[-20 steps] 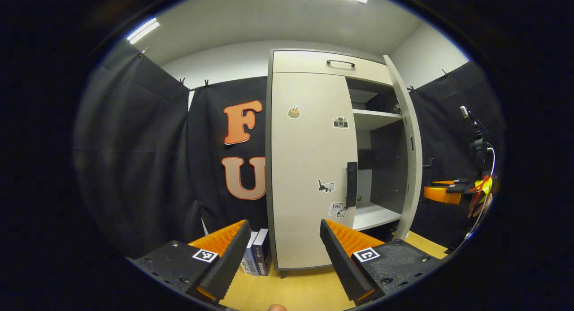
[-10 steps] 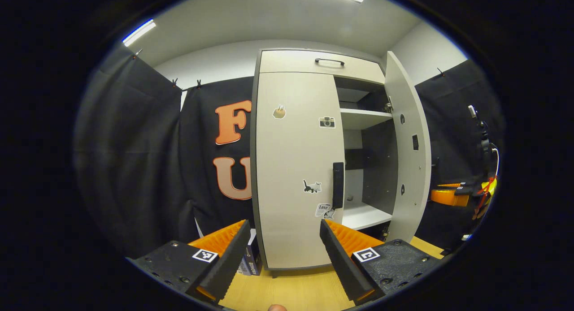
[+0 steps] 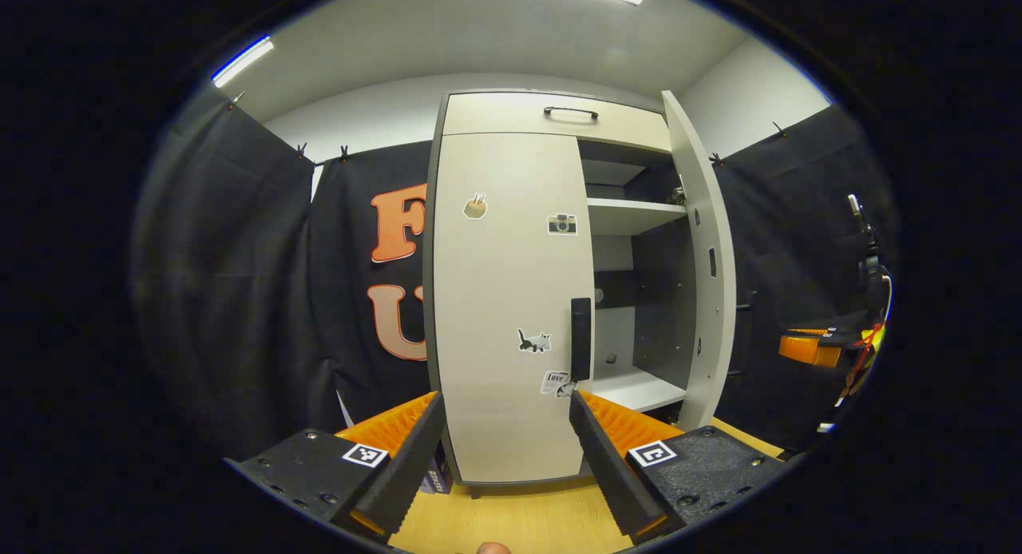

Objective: Open the right door of the double-door shoe cabinet with the right hand, and open the left door with the left hand.

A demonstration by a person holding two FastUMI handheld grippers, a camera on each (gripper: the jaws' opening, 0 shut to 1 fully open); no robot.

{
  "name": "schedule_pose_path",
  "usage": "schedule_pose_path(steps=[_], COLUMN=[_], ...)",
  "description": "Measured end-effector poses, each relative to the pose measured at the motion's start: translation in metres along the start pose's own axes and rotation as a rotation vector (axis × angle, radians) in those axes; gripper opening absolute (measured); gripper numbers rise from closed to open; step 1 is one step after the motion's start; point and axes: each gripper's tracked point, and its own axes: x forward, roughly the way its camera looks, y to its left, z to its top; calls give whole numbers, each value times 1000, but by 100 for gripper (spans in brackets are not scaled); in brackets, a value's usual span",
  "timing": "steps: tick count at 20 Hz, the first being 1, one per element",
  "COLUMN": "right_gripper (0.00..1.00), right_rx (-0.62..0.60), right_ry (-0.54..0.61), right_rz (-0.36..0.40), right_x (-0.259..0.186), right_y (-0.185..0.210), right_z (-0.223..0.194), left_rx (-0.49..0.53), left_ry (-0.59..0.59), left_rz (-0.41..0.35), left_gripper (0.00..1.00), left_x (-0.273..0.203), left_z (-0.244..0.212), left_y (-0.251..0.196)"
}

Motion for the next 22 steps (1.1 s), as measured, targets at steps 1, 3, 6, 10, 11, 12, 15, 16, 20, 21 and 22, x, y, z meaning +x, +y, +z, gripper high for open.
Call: schedule_pose_path(steps=[1, 3, 6, 10, 11, 12, 15, 16, 20, 21, 22], right_gripper=[9, 33, 65, 69, 69, 65, 69, 69, 73, 67, 74], right_rx=[-21, -57, -50, 0, 6, 13, 35, 35, 27, 28, 35], right_ry=[-15, -37, -12, 20, 33, 48, 52, 40, 16, 20, 19], right_rz=[33, 73, 122, 147, 148, 144, 144, 142, 141, 138, 136], right_x=[2, 8, 19, 49, 66, 79, 102, 110, 140, 143, 146], right_y=[12, 35, 61, 88, 95, 100, 105, 108, 119, 120, 121], right_z=[2, 10, 1, -13, -17, -23, -25, -22, -15, -17, -18], left_rx=[-1, 4, 12, 8, 5, 2, -5, -6, -5, -4, -2], left_ry=[1, 6, 12, 15, 17, 20, 26, 25, 0, -7, -11], left_rz=[-2, -5, -7, 8, 11, 13, 20, 26, 41, 39, 36], left_gripper=[96, 94, 94, 94, 94, 94, 94, 94, 94, 94, 96], left_x=[0, 0, -3, -1, 0, 2, 3, 6, 17, 22, 27], left_z=[0, -1, -5, -9, -11, -13, -17, -18, -19, -20, -21], left_y=[-1, -2, 1, 16, 21, 26, 36, 44, 58, 59, 59])
